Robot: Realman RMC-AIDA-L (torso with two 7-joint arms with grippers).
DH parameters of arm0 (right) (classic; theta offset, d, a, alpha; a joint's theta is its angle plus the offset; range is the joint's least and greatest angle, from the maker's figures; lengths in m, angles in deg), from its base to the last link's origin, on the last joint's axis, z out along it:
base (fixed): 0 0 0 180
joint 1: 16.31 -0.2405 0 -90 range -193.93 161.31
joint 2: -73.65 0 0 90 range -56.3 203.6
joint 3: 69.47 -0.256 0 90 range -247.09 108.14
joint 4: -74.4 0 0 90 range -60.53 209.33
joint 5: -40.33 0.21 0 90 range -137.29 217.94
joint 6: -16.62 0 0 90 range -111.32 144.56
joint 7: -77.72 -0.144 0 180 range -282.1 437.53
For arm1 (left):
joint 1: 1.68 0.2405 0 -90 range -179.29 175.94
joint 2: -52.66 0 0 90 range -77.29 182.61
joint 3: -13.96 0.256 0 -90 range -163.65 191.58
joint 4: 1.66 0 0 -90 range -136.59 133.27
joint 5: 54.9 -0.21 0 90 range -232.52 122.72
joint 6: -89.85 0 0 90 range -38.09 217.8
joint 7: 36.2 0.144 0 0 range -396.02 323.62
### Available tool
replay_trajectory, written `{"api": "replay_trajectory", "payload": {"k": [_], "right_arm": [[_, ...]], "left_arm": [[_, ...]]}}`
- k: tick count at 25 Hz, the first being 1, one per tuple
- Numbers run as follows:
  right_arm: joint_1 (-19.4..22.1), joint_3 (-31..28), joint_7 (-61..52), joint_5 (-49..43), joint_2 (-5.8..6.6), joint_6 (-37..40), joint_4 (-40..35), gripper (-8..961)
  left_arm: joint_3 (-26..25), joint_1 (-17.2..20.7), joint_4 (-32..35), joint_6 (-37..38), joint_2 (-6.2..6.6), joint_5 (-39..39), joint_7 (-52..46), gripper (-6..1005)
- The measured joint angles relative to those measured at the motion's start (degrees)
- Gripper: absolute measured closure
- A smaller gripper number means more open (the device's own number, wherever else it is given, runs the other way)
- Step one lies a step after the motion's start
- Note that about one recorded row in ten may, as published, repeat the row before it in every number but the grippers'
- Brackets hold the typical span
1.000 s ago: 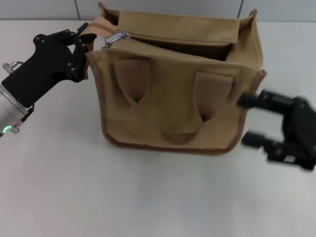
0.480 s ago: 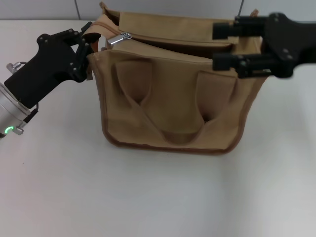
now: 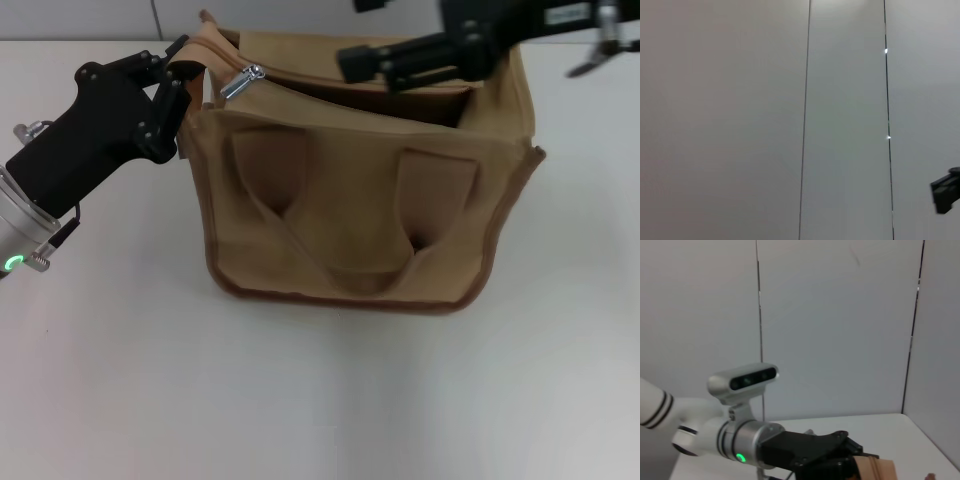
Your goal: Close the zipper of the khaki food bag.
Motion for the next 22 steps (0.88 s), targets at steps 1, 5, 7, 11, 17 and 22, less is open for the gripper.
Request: {"api": "replay_trajectory", "payload": {"k": [1,5,7,11,17,22], "right_arm": [[0.0,0.0,0.0,0.0,0.0,0.0,0.0,237],[-1.8,3.3,1.2,-3.4,-0.27,-5.0,2.5,237],[-2.7,4.8,2.0,-4.5,-0.41,-7.4,4.9,237],[-3.5,6.0,3.1,-4.3,-0.5,-9.3,9.0,237],[-3.0,6.3,3.7,-2.1,-0.8,-9.1,9.3,237],[-1.9,6.6,2.6,1.2,-0.8,-8.1,8.7,238]], "left_arm": [[0.0,-0.1,0.0,0.0,0.0,0.1,0.0,980],[0.0,-0.7,-0.2,0.0,0.0,1.5,0.0,979],[0.2,-1.0,-0.3,-0.2,0.0,2.4,0.0,979],[0.2,-1.6,-0.6,-0.5,0.0,2.9,-0.1,979],[0.2,-2.7,-1.0,-1.5,0.0,3.0,-0.1,978],[0.2,-3.5,-1.5,-1.6,0.0,3.0,-0.1,978]]}}
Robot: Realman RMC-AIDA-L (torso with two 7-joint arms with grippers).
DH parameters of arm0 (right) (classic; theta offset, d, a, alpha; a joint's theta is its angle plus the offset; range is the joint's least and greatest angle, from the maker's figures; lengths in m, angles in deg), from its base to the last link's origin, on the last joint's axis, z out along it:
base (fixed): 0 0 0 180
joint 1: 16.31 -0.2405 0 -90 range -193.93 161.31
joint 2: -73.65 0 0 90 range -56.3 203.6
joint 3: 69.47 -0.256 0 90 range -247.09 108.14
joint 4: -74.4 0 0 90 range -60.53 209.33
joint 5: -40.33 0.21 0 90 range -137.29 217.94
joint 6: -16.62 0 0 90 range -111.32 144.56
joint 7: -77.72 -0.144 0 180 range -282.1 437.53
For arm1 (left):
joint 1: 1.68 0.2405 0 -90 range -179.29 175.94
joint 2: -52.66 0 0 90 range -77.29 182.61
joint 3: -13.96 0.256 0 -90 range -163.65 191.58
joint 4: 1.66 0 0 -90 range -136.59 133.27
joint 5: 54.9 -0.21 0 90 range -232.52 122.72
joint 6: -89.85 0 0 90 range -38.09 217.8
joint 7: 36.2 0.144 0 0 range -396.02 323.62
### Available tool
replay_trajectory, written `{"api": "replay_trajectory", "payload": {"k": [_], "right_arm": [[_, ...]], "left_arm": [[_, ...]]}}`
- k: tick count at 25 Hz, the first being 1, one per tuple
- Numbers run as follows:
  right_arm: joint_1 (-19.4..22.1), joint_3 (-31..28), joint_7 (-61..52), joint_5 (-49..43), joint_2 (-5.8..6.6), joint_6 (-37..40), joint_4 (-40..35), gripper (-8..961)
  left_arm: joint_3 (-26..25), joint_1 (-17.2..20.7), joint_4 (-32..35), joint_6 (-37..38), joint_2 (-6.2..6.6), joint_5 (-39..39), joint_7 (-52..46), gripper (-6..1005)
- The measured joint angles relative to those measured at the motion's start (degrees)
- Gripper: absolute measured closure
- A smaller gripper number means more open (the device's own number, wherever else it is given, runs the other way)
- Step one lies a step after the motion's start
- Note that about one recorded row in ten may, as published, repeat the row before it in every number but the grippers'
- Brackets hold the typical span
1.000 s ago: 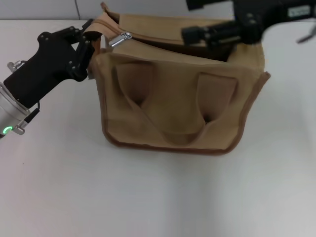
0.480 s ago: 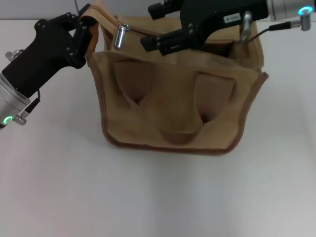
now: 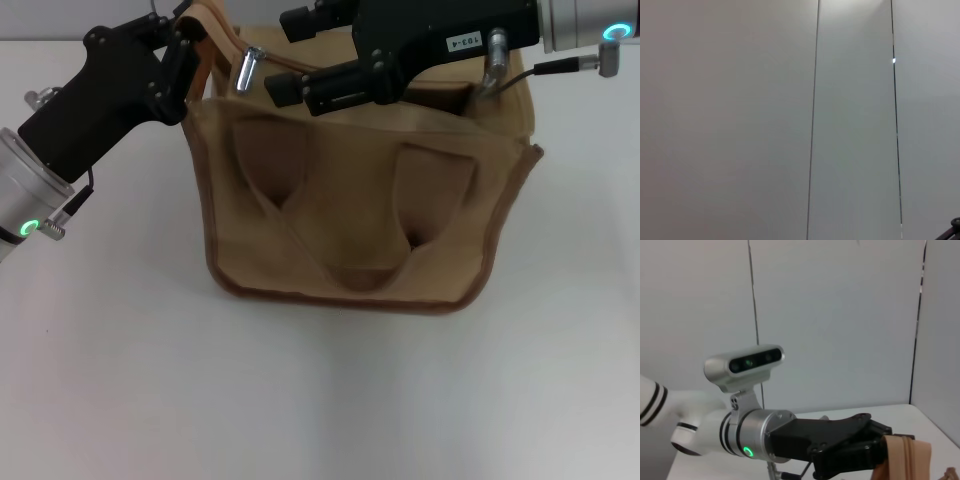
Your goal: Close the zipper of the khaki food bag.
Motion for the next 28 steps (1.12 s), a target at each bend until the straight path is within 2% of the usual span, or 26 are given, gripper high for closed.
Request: {"api": "replay_trajectory", "payload": {"k": [5,11,16,28], "right_arm": [[0.4,0.8,-2.3,0.5,-0.01,0.2,1.6,238],[0.7,0.5,-13.5,4.2,0.02,0.0,5.3,238],[-0.1,0.5,-17.6,4.7,0.25,-0.3,7.9,238],[-0.5,3.0,-18.2,3.8,0.17,-4.4,10.0,238]], "left_arm": [[0.0,-0.5,-0.1,0.0,0.0,0.0,-0.1,977],[0.0,-0.6,-0.1,0.0,0.0,0.0,-0.5,977],[0.1,-0.7,-0.1,0.4,0.0,0.0,-0.6,976],[0.1,-0.8,-0.1,4.1,0.0,-0.1,-0.6,975]]}}
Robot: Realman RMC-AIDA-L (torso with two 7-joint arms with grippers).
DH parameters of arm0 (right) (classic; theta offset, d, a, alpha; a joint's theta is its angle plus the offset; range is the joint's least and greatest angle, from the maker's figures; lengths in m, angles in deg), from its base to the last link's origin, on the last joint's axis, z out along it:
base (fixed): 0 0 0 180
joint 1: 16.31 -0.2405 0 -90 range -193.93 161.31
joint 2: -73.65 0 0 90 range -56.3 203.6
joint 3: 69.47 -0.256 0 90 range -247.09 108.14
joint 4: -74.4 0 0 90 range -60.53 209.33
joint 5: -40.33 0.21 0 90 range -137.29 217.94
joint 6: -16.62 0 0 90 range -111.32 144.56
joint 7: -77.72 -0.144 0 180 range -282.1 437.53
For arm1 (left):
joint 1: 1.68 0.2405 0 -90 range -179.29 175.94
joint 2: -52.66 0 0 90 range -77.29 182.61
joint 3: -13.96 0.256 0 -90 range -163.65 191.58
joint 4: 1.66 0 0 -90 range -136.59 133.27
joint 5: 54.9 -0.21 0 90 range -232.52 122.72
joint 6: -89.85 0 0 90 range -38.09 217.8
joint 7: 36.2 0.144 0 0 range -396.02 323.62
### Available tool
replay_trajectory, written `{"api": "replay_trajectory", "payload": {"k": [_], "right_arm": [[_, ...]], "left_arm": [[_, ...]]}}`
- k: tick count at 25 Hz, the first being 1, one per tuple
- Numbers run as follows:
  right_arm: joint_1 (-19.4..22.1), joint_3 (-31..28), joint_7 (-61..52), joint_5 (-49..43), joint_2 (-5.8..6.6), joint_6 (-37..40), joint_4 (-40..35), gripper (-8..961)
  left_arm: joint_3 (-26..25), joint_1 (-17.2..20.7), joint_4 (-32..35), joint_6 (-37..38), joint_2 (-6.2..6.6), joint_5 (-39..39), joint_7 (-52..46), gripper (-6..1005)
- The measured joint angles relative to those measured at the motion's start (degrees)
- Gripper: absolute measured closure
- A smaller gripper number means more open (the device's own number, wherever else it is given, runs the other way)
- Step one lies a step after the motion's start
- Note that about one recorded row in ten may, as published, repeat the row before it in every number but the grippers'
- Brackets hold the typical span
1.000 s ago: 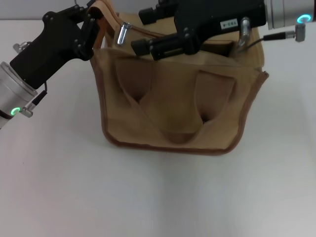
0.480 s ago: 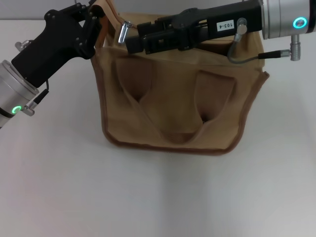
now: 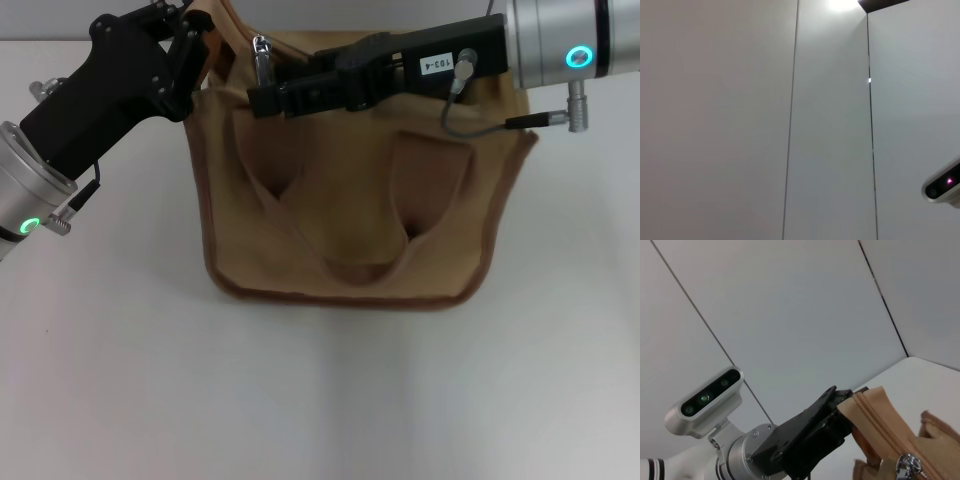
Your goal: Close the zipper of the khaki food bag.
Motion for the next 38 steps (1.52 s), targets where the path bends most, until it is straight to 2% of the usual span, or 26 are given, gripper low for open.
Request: {"api": "replay_trajectory", "payload": {"k": [8,20,23,33,38], "right_arm": [[-0.2,4.2,0.5,0.6,-0.24,-4.3,0.0,238],[0.4,5.6,1.6,1.3,-0.34,-5.4,-0.2,238],[0.9,5.4,2.5,2.6,-0.28,-5.4,-0.1,347],[1.4,5.6,4.3,4.0,-0.19,-5.3,-0.1,533],[1.4,5.8,4.4,4.1,-0.17,-5.3,-0.2,586]], "left_arm": [[1.0,-0.2,0.1,1.6,0.0,0.0,0.2,974],[1.7,-0.7,0.1,1.3,0.0,0.0,0.5,973],[1.6,-0.8,0.0,1.2,0.0,0.0,0.5,973],[1.7,-1.1,0.0,0.5,0.0,0.1,0.5,972],[1.6,-1.2,0.0,0.5,0.0,0.1,0.5,972]]}}
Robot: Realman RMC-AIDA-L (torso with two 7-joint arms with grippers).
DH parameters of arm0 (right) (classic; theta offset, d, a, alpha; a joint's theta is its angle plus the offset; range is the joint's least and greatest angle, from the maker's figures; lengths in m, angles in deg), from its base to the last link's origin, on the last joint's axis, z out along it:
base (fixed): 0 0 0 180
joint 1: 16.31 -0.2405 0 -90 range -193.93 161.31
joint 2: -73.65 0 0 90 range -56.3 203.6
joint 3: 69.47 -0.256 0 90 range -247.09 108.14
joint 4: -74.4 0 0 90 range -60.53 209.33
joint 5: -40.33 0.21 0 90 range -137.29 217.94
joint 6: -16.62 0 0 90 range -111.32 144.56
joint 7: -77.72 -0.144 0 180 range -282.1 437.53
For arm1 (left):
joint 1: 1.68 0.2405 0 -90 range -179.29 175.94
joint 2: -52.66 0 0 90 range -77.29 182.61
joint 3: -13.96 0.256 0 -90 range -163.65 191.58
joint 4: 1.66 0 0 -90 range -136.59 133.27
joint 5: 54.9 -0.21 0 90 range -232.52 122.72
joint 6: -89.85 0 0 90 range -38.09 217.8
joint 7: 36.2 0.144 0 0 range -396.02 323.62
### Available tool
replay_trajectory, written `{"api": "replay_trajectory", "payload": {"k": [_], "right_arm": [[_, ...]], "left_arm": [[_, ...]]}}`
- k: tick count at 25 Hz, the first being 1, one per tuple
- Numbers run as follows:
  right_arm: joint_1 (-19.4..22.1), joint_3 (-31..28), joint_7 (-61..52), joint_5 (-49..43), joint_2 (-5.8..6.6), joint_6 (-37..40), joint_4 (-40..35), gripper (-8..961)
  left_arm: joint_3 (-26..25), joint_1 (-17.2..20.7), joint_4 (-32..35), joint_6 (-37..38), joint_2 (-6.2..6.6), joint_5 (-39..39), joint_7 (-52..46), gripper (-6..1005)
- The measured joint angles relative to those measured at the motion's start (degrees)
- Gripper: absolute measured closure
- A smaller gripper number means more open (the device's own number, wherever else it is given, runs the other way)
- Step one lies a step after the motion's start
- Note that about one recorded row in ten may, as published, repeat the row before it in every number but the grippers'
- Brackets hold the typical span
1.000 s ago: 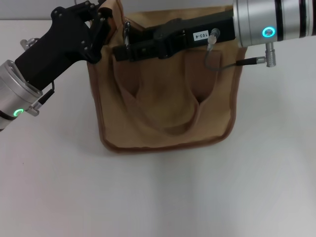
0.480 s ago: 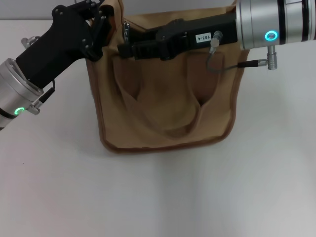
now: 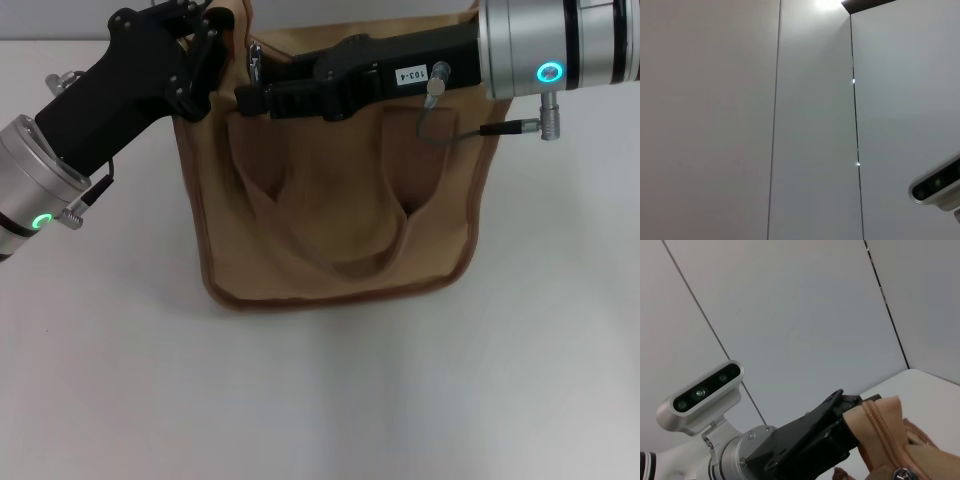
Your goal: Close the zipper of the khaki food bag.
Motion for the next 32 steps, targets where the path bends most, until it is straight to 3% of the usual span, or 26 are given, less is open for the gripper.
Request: {"api": "replay_trajectory", "payload": {"k": [12,32], "right_arm": [[1.2,-0.8,0.0,0.2,0.0,0.1,-0.3,713],[0.9,-0.8,0.1,0.9,0.01,0.6,-0.5,710]], "left_arm": [[0.1,0.0,0.0,-0.2,0.0,0.0,0.0,970],[0.1,-0.3,-0.8,-0.7,0.0,0.0,0.1,969]]}}
